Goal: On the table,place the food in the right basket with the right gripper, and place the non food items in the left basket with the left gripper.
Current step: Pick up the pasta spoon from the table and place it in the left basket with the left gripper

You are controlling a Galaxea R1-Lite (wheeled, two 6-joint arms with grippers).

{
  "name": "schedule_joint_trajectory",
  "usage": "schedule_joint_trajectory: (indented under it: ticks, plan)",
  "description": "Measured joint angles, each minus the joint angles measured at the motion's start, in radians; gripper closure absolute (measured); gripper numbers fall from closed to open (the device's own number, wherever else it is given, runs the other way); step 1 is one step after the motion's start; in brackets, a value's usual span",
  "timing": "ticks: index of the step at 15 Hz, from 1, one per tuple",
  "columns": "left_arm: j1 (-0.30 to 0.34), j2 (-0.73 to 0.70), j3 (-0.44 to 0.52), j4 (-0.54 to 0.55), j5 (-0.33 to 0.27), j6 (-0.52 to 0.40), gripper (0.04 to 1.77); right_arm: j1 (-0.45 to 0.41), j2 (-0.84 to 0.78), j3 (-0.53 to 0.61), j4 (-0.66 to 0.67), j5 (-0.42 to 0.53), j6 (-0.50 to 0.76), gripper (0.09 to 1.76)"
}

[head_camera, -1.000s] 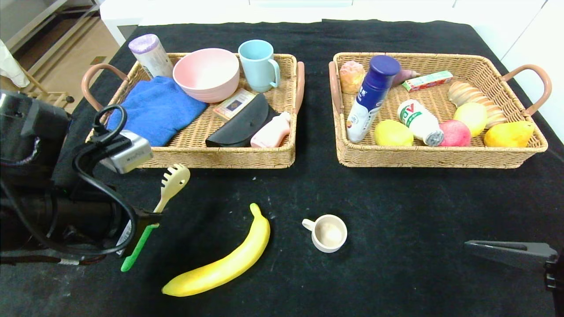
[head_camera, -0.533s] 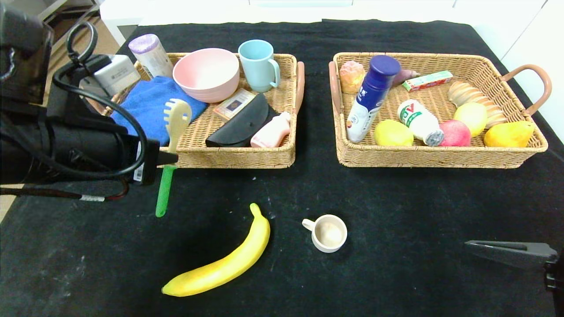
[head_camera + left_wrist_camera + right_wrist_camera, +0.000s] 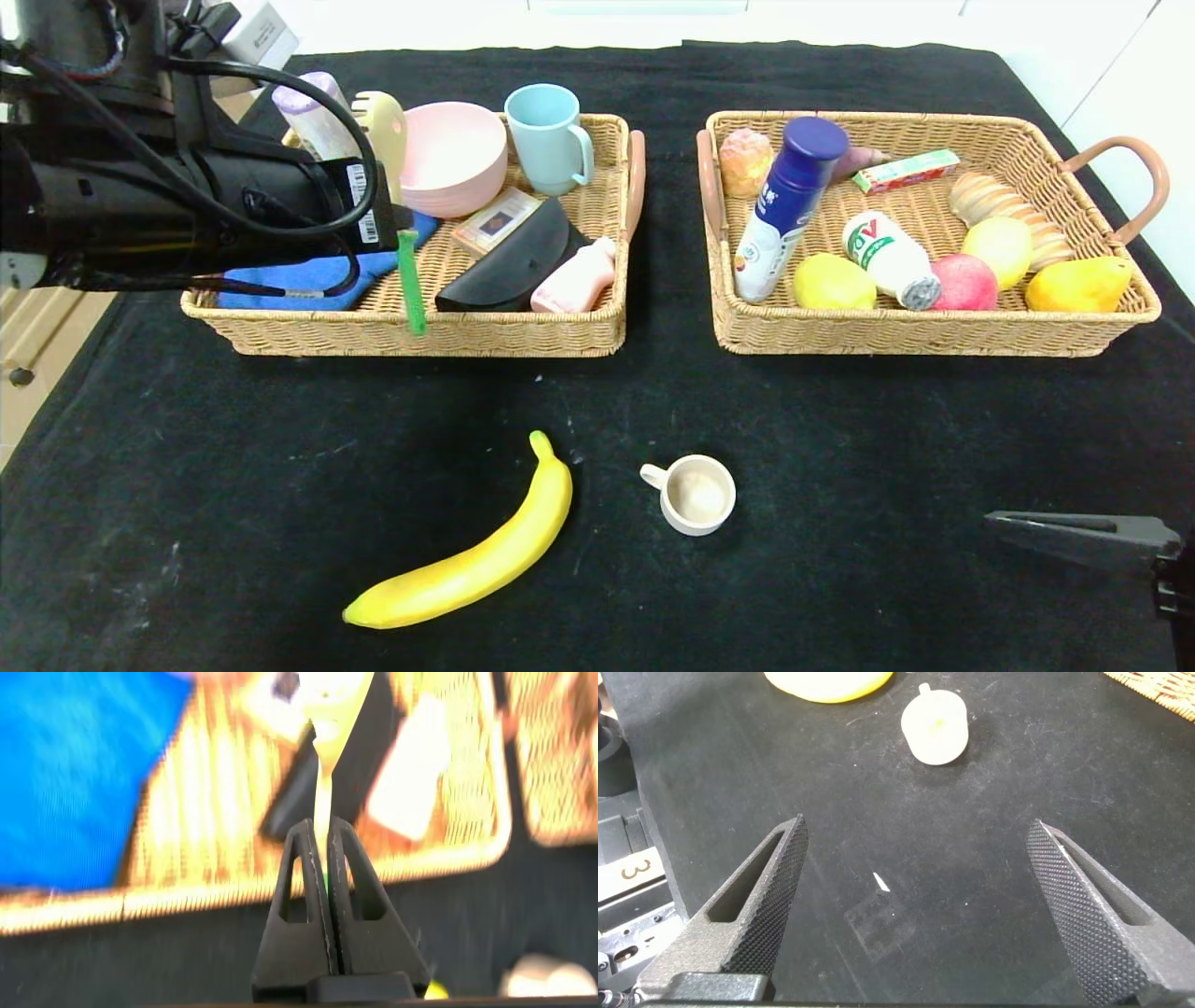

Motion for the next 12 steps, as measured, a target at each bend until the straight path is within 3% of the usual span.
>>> schedule_joint_trajectory:
  ticks: [6, 12]
  plan:
    - [0.0, 0.064, -0.029, -0.129, 0.009, -0.03, 1.7, 0.0, 0.002, 0.005, 0.0, 0.0, -0.012, 0.14]
    - [-0.001, 0.112, -0.05, -0.143, 0.009, -0.029, 1.7, 0.0, 0.003, 0.008, -0.001, -0.001, -0.013, 0.14]
